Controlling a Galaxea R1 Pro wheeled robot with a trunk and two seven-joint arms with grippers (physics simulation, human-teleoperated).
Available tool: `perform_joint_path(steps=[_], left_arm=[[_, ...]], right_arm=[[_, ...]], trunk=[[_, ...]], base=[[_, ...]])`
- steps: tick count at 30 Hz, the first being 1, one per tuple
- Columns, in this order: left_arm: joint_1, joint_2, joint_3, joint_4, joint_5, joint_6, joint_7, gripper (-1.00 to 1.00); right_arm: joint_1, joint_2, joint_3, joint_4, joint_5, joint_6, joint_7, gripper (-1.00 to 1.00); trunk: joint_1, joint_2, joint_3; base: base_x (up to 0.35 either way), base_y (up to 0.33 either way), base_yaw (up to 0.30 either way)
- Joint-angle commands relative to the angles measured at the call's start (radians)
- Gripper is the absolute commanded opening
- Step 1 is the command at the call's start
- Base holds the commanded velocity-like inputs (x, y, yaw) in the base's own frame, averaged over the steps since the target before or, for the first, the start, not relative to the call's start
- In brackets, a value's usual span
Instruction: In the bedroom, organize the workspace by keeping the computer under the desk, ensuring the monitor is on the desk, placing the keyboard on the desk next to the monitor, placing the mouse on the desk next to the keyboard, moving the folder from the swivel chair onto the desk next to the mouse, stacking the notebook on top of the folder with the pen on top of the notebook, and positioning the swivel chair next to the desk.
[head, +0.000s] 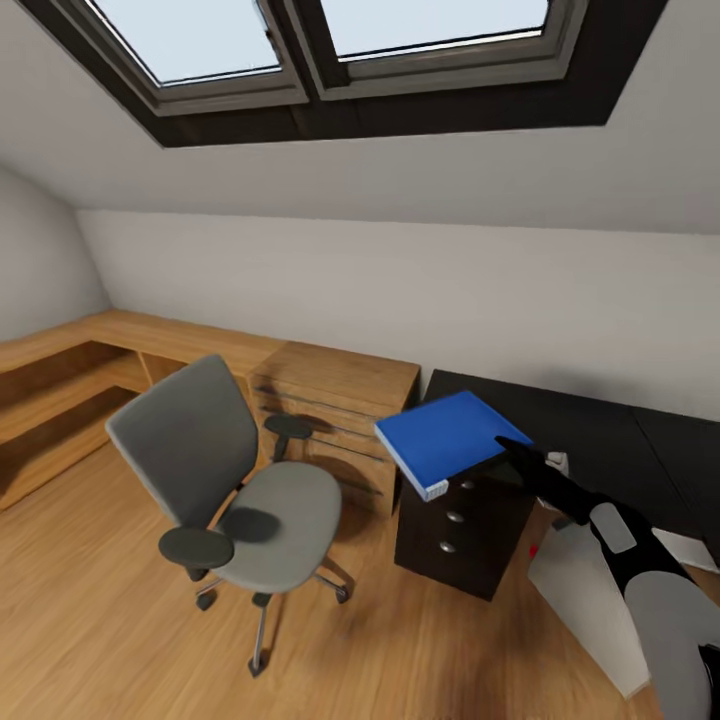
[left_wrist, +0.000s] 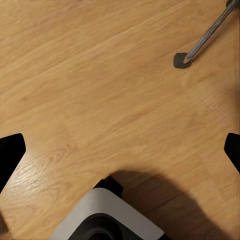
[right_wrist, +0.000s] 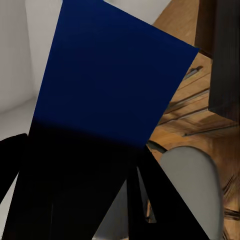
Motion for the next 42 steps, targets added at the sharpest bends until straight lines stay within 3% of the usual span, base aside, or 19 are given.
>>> perform_joint_path(steps=[1,11,17,42], left_arm=[[0.0,0.0,-0.002,0.0,0.01,-0.003,0.002,1.0],[0.0,-0.001,-0.003,0.0,0.01,-0.003,0.002,1.0],[0.0,-0.001,-0.002,0.0,0.01,-0.003,0.001,1.0],[0.0,-0.001,-0.002,0.0,0.01,-0.003,0.0,1.0]], right_arm=[[-0.001,0.0,-0.005,0.001,-0.003,0.001,0.0,-1.0],[-0.001,-0.004,-0.01,0.011,-0.003,-0.092,-0.075,-1.0],[-0.001,-0.012,-0.015,0.059,-0.004,-0.222,-0.095,-1.0],[-0.001,-0.025,-0.016,0.065,-0.004,-0.24,-0.101,-1.0]], trunk=[[0.0,-0.001,-0.001],[0.0,-0.001,-0.001],[0.0,-0.001,-0.001],[0.0,-0.001,-0.001]], base=[[0.0,0.0,-0.257],[0.0,0.0,-0.257],[0.0,0.0,-0.258],[0.0,0.0,-0.258]])
